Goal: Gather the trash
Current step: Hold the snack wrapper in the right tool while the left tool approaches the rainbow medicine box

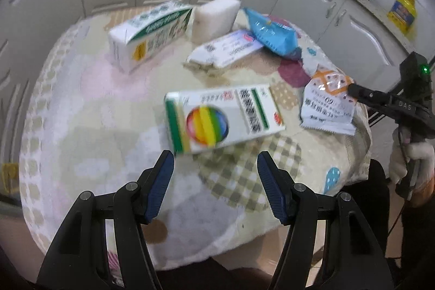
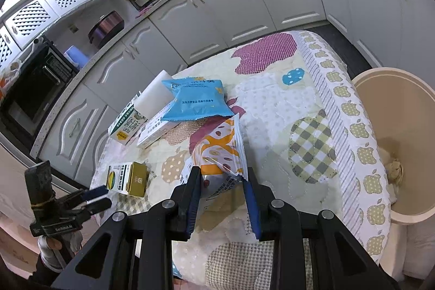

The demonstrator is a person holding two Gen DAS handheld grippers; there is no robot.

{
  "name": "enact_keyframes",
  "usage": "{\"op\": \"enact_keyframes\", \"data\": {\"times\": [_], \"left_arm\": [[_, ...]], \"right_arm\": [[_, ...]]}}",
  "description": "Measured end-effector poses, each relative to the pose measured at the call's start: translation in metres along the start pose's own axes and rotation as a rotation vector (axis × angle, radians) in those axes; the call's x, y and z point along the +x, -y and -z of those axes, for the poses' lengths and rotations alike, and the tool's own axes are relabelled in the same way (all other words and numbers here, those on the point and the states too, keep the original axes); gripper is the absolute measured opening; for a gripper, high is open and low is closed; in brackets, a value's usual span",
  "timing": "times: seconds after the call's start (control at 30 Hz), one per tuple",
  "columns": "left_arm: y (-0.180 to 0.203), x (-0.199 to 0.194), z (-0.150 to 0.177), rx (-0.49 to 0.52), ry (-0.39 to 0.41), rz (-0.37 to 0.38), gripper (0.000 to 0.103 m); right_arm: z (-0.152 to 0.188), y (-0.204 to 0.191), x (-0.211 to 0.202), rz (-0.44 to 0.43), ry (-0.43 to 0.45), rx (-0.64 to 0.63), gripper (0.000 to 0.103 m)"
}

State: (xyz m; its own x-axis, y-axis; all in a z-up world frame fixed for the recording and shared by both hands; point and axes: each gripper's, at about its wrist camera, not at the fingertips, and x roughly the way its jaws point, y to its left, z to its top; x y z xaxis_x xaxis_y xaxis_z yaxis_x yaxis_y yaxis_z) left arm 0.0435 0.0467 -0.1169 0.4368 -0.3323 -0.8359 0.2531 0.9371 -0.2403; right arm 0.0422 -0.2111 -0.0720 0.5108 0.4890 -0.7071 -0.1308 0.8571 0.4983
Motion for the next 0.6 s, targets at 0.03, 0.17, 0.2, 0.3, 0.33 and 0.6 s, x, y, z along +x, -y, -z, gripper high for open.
{"op": "enact_keyframes", "data": {"times": [0.03, 0.17, 0.2, 0.3, 0.33, 0.6], "left_arm": [[-0.003, 0.000, 0.003, -0.013, -0.002, 0.001, 0.063], [-0.017, -0.002, 0.011, -0.064, -0.013, -0.035, 0.063], [-0.021, 0.000, 0.011, -0.076, -0.018, -0.060, 0.063], [-0.028, 0.006, 0.005, -0.106, -0.017, -0.104, 0.063], [-0.031, 0.009, -0.001, -0.116, -0.003, -0.110, 0.063], [-0.054, 0.027, -0.045, -0.233, 0.078, -0.132, 0.063]], "right_arm": [[0.000, 0.000, -0.001, -0.001, 0.001, -0.002, 0.030], [-0.001, 0.002, 0.000, -0.004, 0.000, 0.002, 0.030], [0.000, 0.002, 0.000, -0.005, 0.000, 0.002, 0.030], [-0.001, 0.003, 0.002, -0.005, -0.002, 0.005, 0.030], [-0.001, 0.003, 0.002, -0.005, -0.003, 0.007, 0.030], [-0.001, -0.003, 0.000, -0.007, -0.001, -0.005, 0.030]]}}
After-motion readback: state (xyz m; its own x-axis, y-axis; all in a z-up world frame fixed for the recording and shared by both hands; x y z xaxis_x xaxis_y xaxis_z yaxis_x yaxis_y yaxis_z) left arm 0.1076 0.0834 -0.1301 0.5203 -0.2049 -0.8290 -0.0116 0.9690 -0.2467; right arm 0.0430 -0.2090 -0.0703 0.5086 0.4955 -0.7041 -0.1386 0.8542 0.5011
